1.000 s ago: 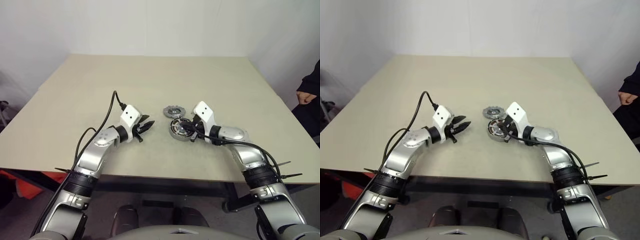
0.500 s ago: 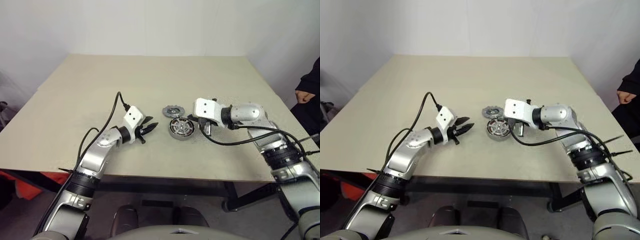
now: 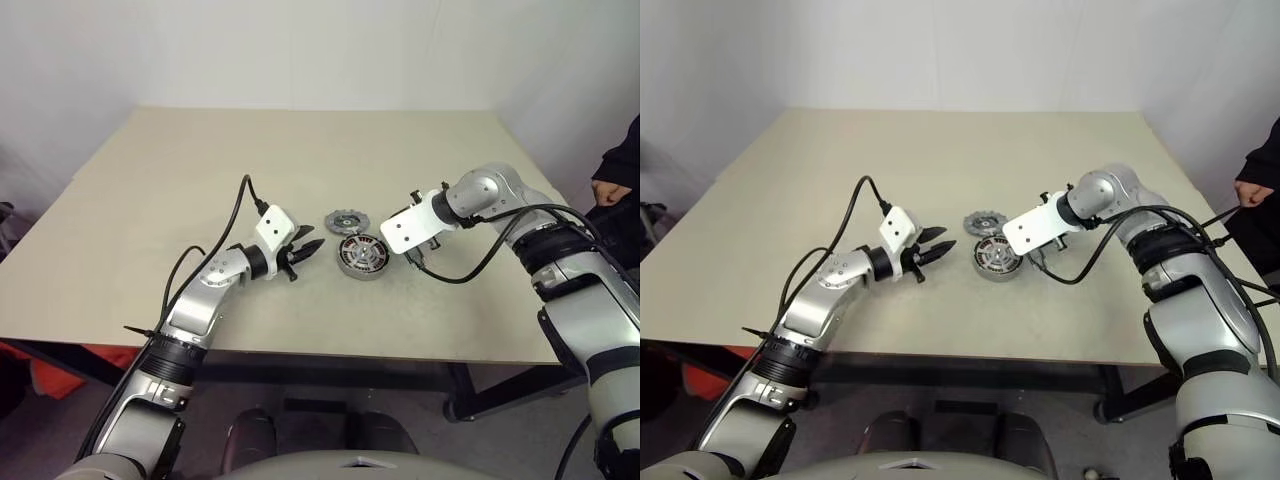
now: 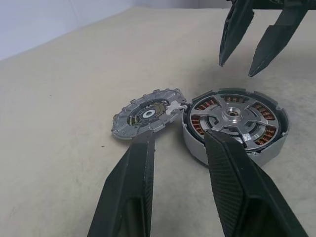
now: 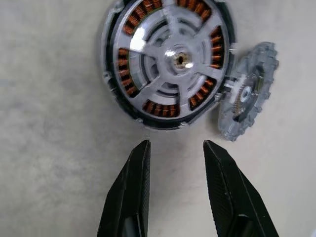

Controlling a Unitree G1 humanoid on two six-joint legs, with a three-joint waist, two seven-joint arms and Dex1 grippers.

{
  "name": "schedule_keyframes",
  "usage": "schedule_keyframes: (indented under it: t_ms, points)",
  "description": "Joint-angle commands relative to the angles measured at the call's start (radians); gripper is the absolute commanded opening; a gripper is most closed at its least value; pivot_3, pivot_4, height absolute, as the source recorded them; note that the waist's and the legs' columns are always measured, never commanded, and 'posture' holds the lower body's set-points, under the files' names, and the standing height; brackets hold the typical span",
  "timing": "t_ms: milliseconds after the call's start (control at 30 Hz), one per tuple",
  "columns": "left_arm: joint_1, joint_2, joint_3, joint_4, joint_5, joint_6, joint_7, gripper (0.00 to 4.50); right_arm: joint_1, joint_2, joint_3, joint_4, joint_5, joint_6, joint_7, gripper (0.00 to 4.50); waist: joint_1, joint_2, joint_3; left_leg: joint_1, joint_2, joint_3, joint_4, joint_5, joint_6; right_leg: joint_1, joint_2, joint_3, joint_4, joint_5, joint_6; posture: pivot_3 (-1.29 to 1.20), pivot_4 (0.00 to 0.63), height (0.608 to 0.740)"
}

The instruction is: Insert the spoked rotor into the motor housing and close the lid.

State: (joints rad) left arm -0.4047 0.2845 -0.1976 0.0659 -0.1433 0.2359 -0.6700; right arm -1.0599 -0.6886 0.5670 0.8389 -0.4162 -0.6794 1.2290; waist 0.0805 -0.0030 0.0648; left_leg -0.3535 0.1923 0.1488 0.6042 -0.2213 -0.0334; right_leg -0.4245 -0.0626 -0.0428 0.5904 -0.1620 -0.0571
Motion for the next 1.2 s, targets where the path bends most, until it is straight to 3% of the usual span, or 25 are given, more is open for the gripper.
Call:
schedule_keyframes:
  t_ms: [33,1033,1133,1200]
  points:
    - [-0.011,-0.003,0.008,-0.029,0.008,-0.022,0.011,1.67,-0.058,0.006,0.025,0.061,-0.055,-0.092,-0.018,1.86,-0.004,0.0,0.0,0.0,0.0,0.0,0.001,0.0,0.0,0.0,0.0,0.0,0.0,0.0,0.0,0.0,0.0,0.74]
    - [0.005,0.006,0.016,-0.048,0.017,-0.012,0.046,1.67,-0.102,0.173,0.056,0.282,-0.204,-0.171,-0.154,1.86,-0.04,0.0,0.0,0.0,0.001,0.0,0.009,0.0,-0.001,0.0,-0.001,0.0,0.015,-0.002,-0.003,0.0,0.0,0.74]
    - [0.005,0.006,0.015,-0.047,0.02,-0.014,0.051,1.67,-0.106,0.179,0.053,0.295,-0.202,-0.177,-0.152,1.29,-0.041,0.0,0.0,0.001,0.001,0.0,0.009,0.0,-0.001,0.0,-0.001,0.0,0.015,-0.002,-0.003,0.0,0.0,0.74]
    - [0.006,0.007,0.015,-0.047,0.021,-0.016,0.052,1.67,-0.11,0.181,0.05,0.297,-0.199,-0.182,-0.153,0.65,-0.042,0.0,0.0,0.001,0.002,0.0,0.009,0.0,-0.001,0.0,0.0,0.0,0.015,-0.003,-0.002,0.0,0.0,0.74]
